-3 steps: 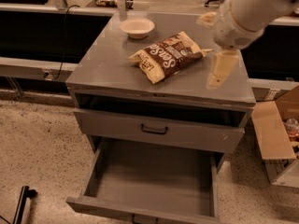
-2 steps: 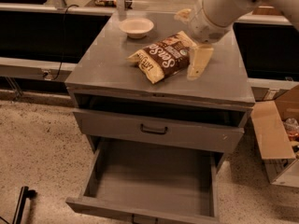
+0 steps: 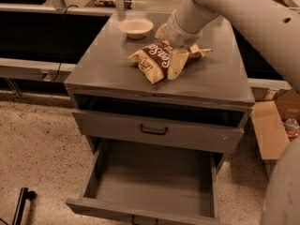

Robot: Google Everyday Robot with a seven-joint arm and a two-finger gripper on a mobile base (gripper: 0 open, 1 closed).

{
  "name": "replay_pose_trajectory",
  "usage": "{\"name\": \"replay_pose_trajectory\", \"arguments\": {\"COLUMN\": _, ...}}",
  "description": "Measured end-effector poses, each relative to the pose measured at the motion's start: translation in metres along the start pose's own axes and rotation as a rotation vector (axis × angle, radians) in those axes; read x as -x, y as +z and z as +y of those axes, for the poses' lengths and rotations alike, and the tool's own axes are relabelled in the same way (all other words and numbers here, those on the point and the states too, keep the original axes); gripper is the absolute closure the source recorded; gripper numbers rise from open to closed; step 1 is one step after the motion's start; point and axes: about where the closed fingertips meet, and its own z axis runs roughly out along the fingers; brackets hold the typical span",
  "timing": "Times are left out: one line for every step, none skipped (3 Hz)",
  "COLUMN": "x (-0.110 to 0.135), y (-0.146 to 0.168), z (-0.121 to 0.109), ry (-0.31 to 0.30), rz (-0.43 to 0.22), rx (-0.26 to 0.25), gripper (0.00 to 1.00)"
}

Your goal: Place brown chip bag into middle drawer

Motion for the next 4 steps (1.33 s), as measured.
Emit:
{"name": "replay_pose_trajectory", "arguments": {"x": 0.001, "y": 0.030, "z": 0.002, "ry": -0.001, "rz": -0.005, "rx": 0.052, "gripper": 0.41}}
{"name": "replay_pose_trajectory", "arguments": {"x": 0.005, "y": 0.039, "z": 0.002, "ry": -0.010, "rz": -0.011, "rx": 0.065, "gripper": 0.66}}
{"name": "replay_pose_trajectory", "arguments": {"x": 0.011, "y": -0.008, "z": 0.003, "ry": 0.092, "rz": -0.064, "rx": 0.025, "gripper": 0.89}}
{"name": "replay_pose_trajectory", "arguments": {"x": 0.009, "y": -0.082, "z": 0.024, "ry": 0.275, "rz": -0.137, "rx": -0.004, "gripper": 1.00}}
